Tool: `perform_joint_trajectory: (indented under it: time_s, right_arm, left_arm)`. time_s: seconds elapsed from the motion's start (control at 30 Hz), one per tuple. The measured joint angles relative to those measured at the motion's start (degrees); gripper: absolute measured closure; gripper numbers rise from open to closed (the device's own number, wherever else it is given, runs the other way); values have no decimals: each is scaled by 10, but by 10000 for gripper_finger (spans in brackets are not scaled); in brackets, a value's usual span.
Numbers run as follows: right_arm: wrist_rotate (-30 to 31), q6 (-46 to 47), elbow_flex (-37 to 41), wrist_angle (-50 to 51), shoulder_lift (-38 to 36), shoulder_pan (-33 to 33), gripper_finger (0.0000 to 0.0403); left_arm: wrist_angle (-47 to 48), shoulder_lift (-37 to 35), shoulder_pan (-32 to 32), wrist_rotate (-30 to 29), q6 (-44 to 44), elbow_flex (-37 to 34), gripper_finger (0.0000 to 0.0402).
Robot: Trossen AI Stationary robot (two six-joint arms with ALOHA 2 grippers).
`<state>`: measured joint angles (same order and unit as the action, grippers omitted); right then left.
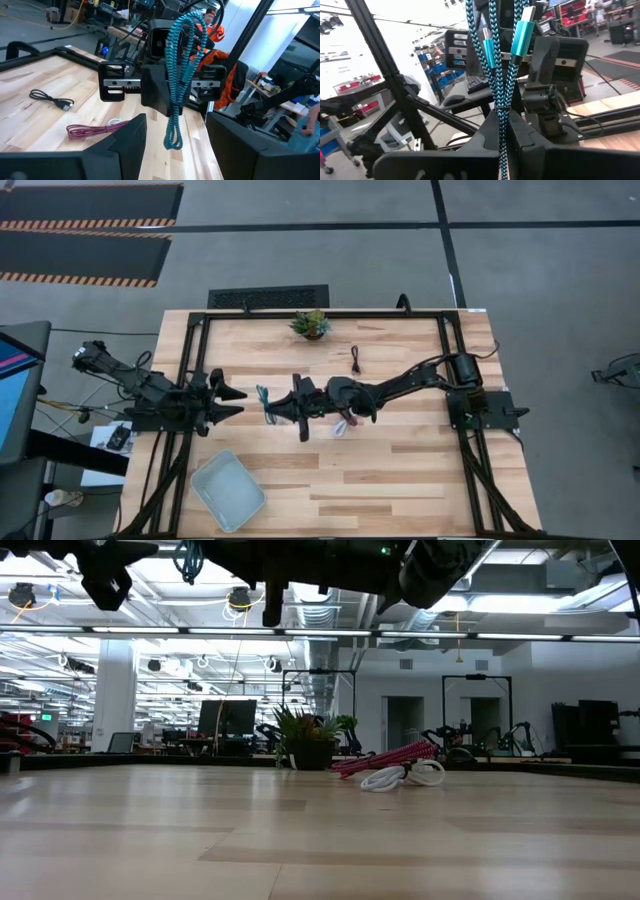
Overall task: Pick and place USB-C Cables
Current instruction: Put the blue charger cable into the gray bin
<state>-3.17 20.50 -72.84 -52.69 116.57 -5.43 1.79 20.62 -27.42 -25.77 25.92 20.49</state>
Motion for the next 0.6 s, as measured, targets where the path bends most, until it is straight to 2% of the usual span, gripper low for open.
perform_joint_trajectory:
  time_s: [0.33,0.6]
  right_arm:
    - [32,-15,0,-1,0,4,390]
    - [48,-24,-36,19,-2,4,390]
  left_arm:
    - [-3,0,0,-4,-9,0,156]
    - [-19,0,0,-4,-39,0,147]
